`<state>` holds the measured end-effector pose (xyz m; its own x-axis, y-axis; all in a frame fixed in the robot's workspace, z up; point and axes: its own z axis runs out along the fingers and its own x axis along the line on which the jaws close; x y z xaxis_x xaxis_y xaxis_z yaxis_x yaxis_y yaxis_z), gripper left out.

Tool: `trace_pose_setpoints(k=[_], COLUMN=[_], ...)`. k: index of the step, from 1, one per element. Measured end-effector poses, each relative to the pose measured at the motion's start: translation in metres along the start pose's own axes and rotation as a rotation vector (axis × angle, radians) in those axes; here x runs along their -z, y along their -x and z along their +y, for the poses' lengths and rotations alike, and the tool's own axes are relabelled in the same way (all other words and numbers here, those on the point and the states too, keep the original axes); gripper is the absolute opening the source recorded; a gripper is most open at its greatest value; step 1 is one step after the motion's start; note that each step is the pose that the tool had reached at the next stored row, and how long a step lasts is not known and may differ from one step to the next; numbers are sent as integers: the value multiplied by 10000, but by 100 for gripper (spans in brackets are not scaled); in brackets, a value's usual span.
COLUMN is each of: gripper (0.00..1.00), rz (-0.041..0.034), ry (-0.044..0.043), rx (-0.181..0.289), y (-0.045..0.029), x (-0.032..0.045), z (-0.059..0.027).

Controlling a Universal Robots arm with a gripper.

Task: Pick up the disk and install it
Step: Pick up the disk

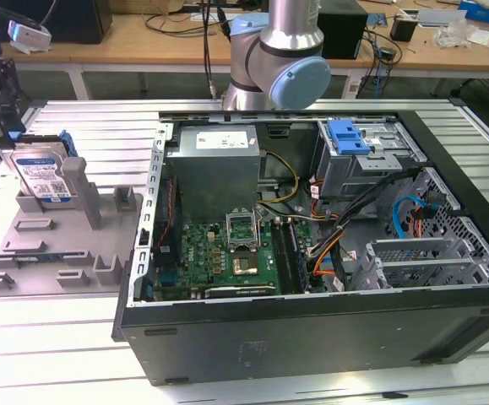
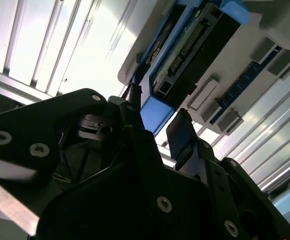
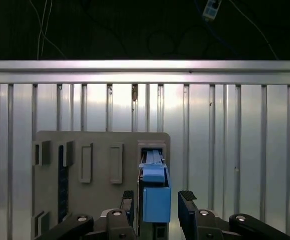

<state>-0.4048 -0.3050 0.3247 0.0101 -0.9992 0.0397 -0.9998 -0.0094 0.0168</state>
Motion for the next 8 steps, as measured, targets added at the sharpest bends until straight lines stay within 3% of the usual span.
trace_pose_setpoints(k=[8], gripper=[48], rz=[-32], ry=[-3], rx=[4], y=[0], x=[-45], z=[3])
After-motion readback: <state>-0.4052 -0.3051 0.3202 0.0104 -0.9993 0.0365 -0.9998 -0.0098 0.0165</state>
